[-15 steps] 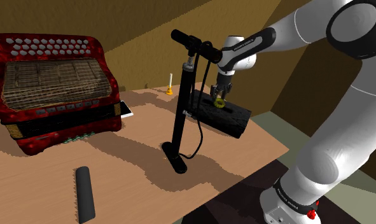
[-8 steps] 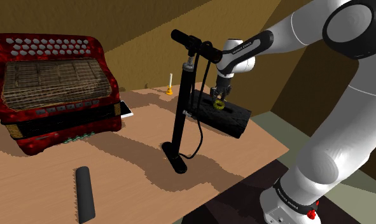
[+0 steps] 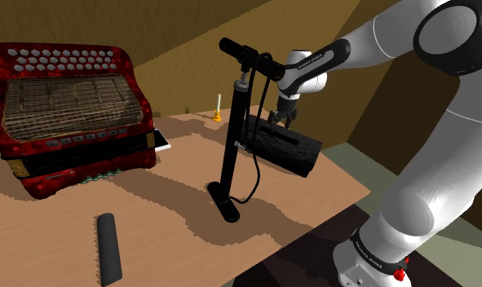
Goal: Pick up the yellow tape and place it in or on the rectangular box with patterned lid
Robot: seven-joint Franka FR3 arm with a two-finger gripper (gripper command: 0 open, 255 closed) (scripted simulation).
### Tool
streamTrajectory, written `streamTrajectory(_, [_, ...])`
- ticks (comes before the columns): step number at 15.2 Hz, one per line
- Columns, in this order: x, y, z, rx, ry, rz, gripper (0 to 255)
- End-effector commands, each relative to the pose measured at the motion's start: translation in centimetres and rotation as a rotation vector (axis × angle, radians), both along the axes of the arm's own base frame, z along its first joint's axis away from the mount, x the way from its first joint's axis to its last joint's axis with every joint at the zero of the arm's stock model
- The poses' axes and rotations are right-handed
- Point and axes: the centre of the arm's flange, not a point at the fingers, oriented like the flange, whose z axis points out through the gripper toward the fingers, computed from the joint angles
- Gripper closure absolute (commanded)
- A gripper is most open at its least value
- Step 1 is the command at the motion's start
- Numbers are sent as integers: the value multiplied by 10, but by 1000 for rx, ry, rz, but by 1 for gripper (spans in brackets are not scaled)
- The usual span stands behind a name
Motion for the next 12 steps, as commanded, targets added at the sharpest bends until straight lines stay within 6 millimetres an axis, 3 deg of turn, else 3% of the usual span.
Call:
streamTrajectory(1, [0,0,0,0,0,0,0])
streamTrajectory(5, [1,2,50,0,0,0,0])
streamTrajectory(12, [1,2,50,0,0,0,0])
